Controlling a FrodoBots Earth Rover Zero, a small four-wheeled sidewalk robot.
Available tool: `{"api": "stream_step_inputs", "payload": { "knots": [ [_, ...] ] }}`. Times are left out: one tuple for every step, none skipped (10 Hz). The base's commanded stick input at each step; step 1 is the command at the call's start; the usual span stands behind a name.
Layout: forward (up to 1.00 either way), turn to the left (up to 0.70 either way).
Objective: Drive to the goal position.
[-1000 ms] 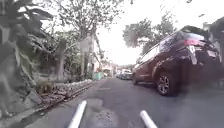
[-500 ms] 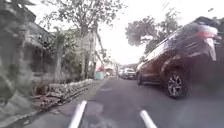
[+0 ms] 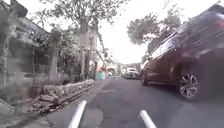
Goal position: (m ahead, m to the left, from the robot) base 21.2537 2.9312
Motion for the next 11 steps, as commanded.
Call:
{"api": "stream_step_inputs", "payload": {
  "knots": [
    [0.85, 0.00],
    [0.85, -0.09],
    [0.85, -0.34],
    [0.85, -0.32],
    [0.85, 0.00],
    [0.85, 0.00],
    [0.85, 0.00],
    [0.85, 0.00],
    [0.85, -0.10],
    [0.85, -0.34],
    [0.85, -0.20]
  ]
}}
